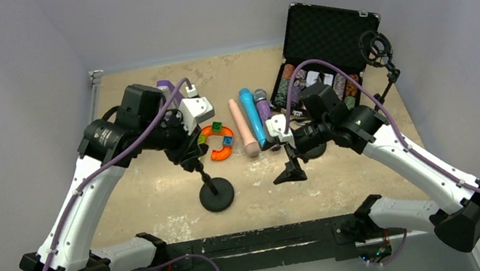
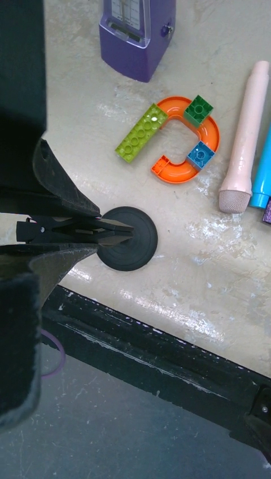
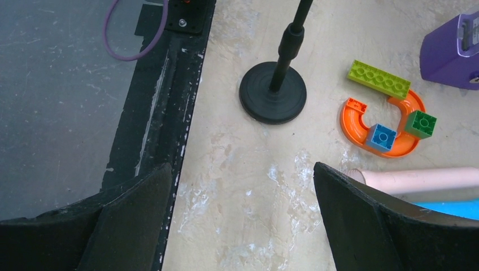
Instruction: Attach the microphones to the stand
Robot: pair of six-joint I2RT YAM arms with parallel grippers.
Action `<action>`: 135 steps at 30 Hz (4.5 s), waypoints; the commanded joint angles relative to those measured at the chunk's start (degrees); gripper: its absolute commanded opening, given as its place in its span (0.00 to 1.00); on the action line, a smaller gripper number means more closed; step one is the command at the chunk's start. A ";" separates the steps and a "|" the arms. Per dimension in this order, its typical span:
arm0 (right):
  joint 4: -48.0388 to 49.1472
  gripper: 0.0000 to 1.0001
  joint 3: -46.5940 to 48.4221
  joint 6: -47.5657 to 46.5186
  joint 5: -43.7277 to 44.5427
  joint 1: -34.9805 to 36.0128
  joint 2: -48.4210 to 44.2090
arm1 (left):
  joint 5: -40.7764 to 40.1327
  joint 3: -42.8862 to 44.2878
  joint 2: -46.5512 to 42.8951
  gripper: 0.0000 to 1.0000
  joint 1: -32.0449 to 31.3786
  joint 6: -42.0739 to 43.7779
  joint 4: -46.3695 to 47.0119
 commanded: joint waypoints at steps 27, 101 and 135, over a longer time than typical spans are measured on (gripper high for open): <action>-0.57 0.99 -0.07 -0.51 -1.91 -1.43 0.19 | -10.42 -10.43 -24.80 0.99 -0.51 -13.09 22.17; 12.96 0.76 21.79 35.38 50.33 -0.55 35.36 | -34.79 -46.54 -60.02 0.99 1.69 -24.09 30.77; 8.07 0.70 33.51 41.64 45.73 -0.42 60.17 | -33.91 -46.63 -59.91 0.99 2.40 -23.74 30.84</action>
